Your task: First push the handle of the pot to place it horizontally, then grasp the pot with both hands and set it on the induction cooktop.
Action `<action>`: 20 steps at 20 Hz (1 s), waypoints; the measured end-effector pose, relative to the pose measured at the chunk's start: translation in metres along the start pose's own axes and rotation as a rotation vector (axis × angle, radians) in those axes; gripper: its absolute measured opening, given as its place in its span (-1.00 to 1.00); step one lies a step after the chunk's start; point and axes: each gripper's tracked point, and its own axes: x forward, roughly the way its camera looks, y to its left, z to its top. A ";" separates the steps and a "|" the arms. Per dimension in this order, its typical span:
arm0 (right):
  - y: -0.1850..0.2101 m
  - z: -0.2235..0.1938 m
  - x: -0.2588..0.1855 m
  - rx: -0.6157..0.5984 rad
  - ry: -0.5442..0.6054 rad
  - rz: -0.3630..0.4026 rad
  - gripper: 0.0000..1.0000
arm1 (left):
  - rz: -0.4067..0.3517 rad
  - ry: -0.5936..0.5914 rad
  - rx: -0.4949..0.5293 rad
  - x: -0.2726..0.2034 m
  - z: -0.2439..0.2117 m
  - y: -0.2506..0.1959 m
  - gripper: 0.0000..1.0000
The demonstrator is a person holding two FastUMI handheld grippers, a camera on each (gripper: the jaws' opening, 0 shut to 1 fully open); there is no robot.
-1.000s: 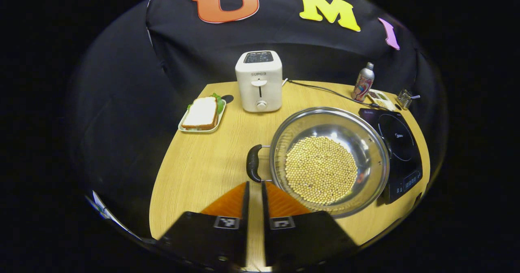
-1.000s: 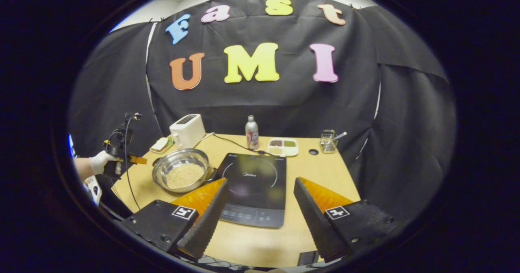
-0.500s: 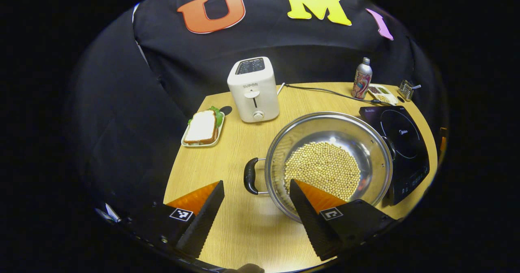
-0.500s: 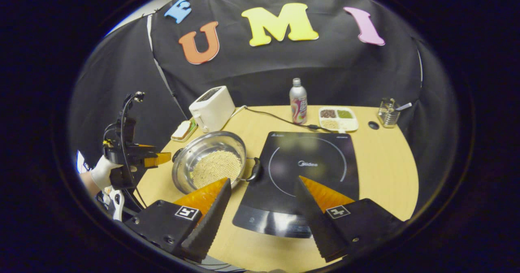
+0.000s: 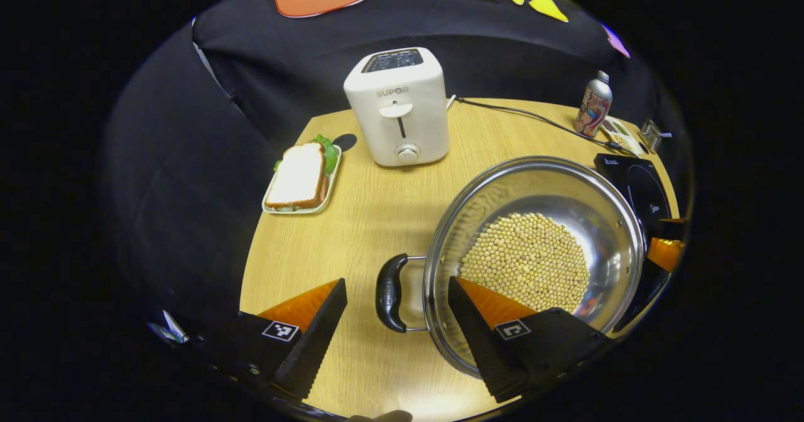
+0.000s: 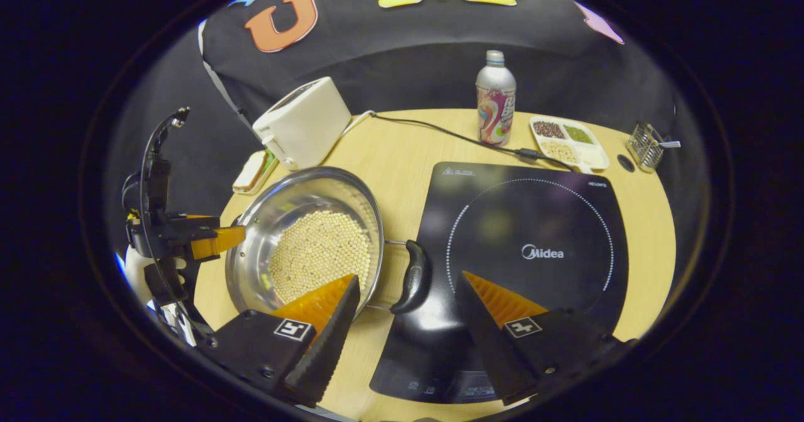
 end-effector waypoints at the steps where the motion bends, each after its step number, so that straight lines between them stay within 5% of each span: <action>1: 0.001 -0.003 0.005 0.007 0.030 -0.006 0.92 | -0.002 0.009 0.009 0.004 0.000 -0.001 0.94; 5: 0.006 -0.001 0.016 0.052 0.078 -0.017 0.89 | -0.033 0.059 0.022 0.017 -0.004 -0.008 0.83; 8: 0.009 -0.002 0.015 0.082 0.114 -0.026 0.68 | -0.061 0.091 0.037 0.027 -0.003 -0.013 0.47; 11: 0.006 0.000 0.017 0.115 0.119 -0.042 0.22 | -0.064 0.110 0.060 0.029 -0.002 -0.014 0.41; 12: 0.007 0.000 0.019 0.121 0.118 -0.038 0.31 | -0.068 0.118 0.061 0.029 -0.003 -0.015 0.62; 13: 0.007 0.000 0.018 0.117 0.110 -0.035 0.22 | -0.074 0.116 0.060 0.029 -0.002 -0.014 0.39; 20: 0.005 0.002 0.020 0.109 0.075 -0.013 0.18 | -0.061 0.152 0.013 0.019 -0.004 -0.015 0.23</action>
